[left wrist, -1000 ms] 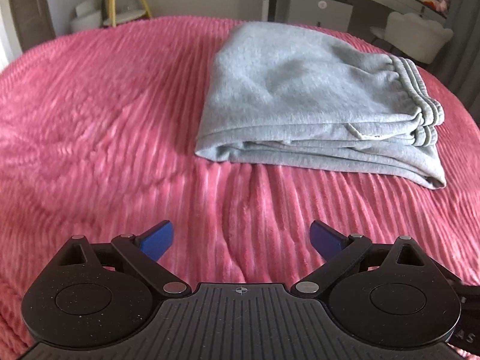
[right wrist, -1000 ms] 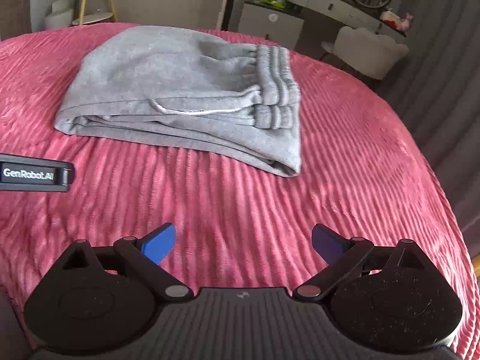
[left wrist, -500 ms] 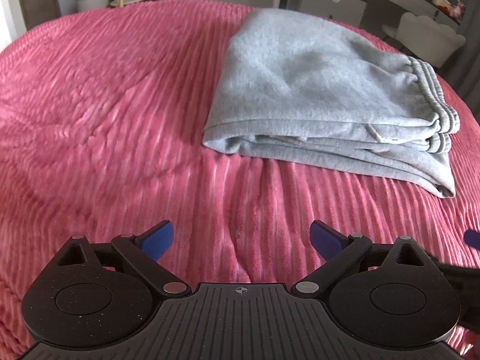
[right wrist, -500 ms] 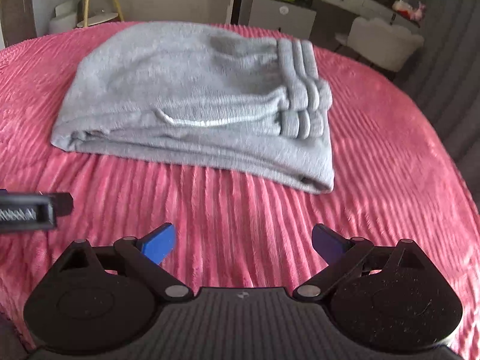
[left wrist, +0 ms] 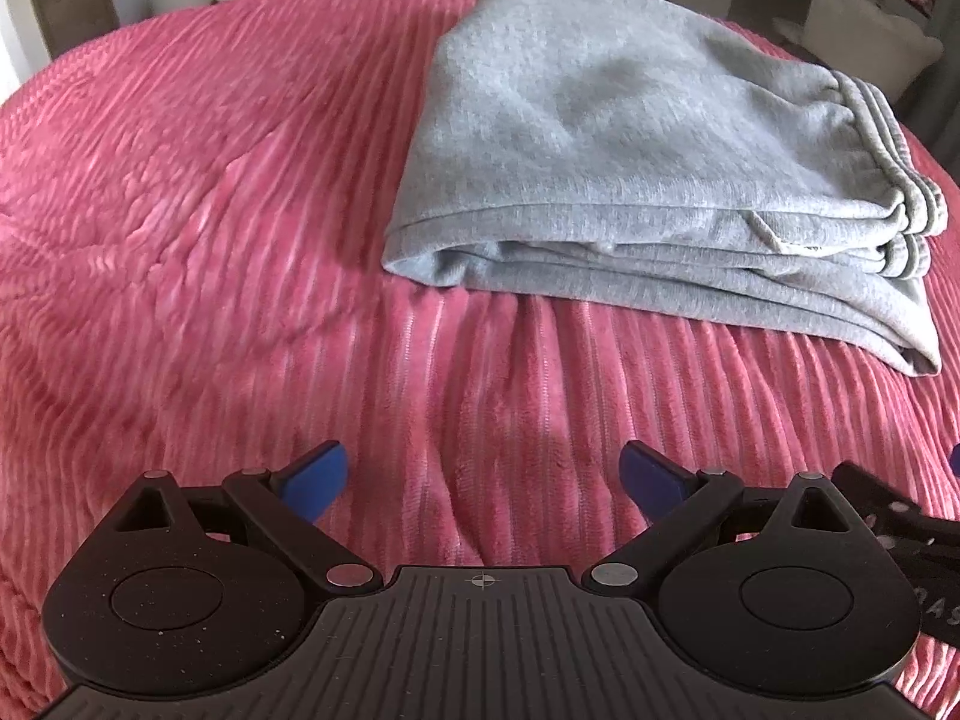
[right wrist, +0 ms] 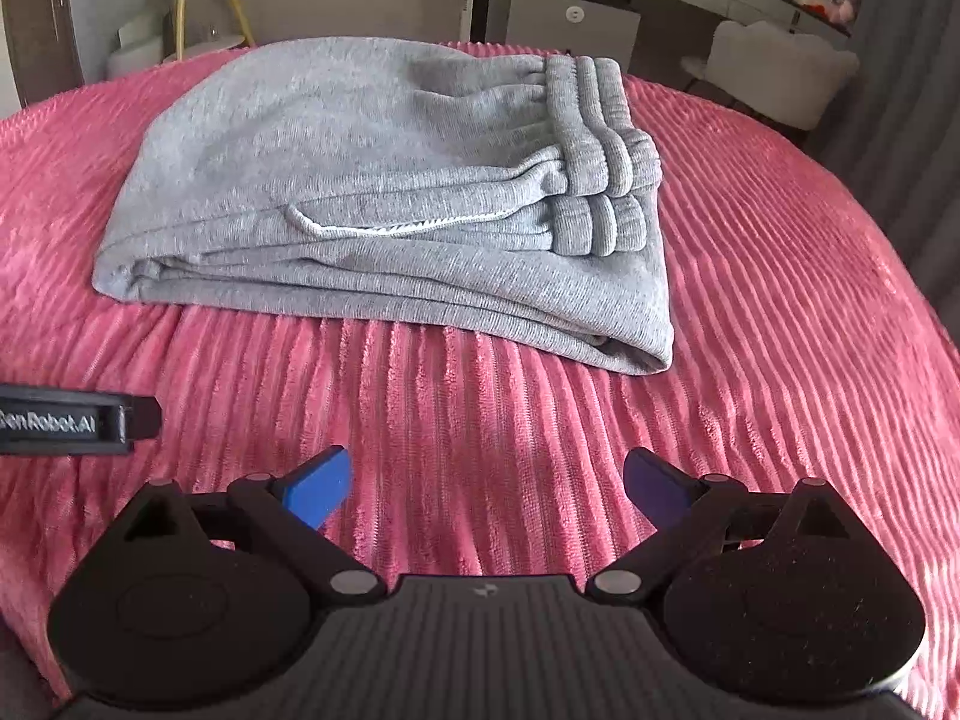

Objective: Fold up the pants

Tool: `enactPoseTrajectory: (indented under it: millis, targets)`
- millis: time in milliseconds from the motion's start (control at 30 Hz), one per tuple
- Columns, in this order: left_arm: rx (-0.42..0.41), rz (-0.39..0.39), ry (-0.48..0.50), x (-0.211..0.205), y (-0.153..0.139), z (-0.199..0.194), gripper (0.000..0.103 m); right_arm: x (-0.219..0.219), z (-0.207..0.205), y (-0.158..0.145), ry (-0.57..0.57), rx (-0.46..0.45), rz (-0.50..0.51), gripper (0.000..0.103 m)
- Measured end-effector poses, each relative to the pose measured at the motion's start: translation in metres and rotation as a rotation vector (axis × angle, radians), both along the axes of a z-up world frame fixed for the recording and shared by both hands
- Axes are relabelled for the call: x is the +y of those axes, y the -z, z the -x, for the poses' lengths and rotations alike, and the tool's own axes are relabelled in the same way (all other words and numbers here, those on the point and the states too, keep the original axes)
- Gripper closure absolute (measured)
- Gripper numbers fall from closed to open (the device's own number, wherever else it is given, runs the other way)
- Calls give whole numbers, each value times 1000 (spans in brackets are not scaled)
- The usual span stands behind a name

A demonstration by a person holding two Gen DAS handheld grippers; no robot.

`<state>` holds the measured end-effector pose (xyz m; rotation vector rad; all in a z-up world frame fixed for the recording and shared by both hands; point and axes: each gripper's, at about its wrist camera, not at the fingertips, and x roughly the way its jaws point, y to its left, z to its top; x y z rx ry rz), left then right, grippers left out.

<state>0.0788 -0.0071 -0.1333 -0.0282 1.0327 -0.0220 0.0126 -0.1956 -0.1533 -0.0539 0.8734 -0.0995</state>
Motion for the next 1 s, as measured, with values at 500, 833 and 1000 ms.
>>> enactPoseTrajectory:
  millis: [500, 833, 1000]
  targets:
    - [9, -6, 18, -5, -1, 4, 3, -14, 3, -5, 47, -23, -57, 6]
    - [3, -16, 26, -6, 0, 4, 3, -13, 7, -7, 51, -39, -32, 6]
    - [-2, -21, 34, -8, -1, 5, 3, -12, 8, -9, 47, -49, -25, 6]
